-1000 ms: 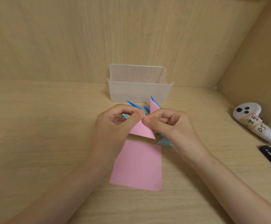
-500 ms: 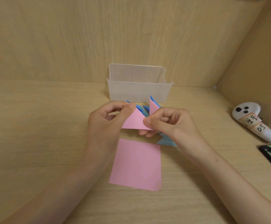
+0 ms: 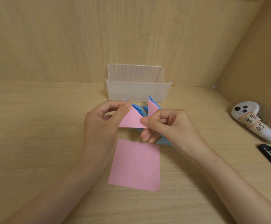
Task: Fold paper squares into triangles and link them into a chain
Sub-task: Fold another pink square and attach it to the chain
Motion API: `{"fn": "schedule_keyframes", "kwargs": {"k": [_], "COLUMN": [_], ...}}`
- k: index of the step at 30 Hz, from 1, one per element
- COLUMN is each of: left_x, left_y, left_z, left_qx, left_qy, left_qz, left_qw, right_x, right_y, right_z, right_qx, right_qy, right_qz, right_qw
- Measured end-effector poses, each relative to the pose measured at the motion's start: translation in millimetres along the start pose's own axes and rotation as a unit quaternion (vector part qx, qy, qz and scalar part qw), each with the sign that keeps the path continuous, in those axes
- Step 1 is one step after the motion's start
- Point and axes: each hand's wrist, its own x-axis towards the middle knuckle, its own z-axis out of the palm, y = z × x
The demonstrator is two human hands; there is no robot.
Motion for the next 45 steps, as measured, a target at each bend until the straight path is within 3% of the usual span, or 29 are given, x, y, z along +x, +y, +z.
{"fn": "schedule_keyframes", "kwargs": {"k": [13,18,23,26,34,42,45], "left_x": [4.2,7.5,4.6,0.1,13.3,21.3,33.1], "left_y": [-4.3,-7.0,-8.2,-8.6,-6.4,-5.5,-11.4], "left_z": [-2.3,-3.9,-2.0,1.2,-6.8,-15.5,-24.3], "left_qx": [0.003,0.005,0.039,0.042,0.025,0.044,0.071], "left_qy": [0.004,-0.022,-0.075,-0.104,-0.025,0.019,0.014], "left_qz": [-0.015,-0.019,-0.004,0.003,0.017,0.026,0.022], "left_qw": [1.000,1.000,0.996,0.994,0.999,0.998,0.997], "right_x": [2.3,2.7,4.8,5.3,4.3,6.1,7.1], "right_y": [4.1,7.1,8.0,7.9,5.6,8.6,8.0], "right_z": [-1.6,-4.4,-1.7,-1.1,-4.4,-10.1,-12.7], "right_qx": [-0.135,-0.119,0.009,0.030,-0.036,-0.143,-0.125], "right_qy": [0.034,0.029,0.013,0.011,-0.003,0.042,0.084], "right_qz": [-0.078,-0.083,-0.073,-0.051,-0.050,-0.071,-0.085], "right_qw": [0.987,0.989,0.997,0.998,0.998,0.986,0.985]}}
